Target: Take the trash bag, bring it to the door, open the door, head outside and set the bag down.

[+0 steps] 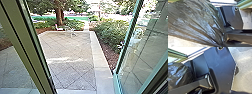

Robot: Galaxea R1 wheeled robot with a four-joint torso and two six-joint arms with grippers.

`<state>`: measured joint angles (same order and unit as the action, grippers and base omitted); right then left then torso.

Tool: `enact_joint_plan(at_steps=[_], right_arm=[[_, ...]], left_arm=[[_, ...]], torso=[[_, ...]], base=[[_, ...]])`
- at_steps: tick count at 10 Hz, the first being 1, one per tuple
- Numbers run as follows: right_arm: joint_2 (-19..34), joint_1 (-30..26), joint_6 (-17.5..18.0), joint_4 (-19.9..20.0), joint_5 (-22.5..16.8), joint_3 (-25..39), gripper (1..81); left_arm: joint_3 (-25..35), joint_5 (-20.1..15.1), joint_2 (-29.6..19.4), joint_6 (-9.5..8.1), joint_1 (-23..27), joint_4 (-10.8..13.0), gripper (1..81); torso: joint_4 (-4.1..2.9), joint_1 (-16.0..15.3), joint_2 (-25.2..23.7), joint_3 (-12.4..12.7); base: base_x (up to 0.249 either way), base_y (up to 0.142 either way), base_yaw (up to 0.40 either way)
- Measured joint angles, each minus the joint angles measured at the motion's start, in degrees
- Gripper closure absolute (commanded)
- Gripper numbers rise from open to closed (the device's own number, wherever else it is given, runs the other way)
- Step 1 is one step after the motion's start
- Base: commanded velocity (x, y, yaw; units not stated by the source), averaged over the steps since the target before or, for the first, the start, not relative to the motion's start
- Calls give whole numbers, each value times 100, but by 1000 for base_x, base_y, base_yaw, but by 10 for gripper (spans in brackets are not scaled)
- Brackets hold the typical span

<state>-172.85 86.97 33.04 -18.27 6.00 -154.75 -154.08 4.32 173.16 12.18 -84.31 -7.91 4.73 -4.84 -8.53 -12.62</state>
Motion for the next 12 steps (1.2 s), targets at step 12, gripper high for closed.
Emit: enact_joint_plan(at_steps=[12], right_arm=[[27,0,0,0,1,-11,10]], left_arm=[[0,0,22,0,0,1,811]], torso=[[0,2,0,0]], base=[[0,-102,0]])
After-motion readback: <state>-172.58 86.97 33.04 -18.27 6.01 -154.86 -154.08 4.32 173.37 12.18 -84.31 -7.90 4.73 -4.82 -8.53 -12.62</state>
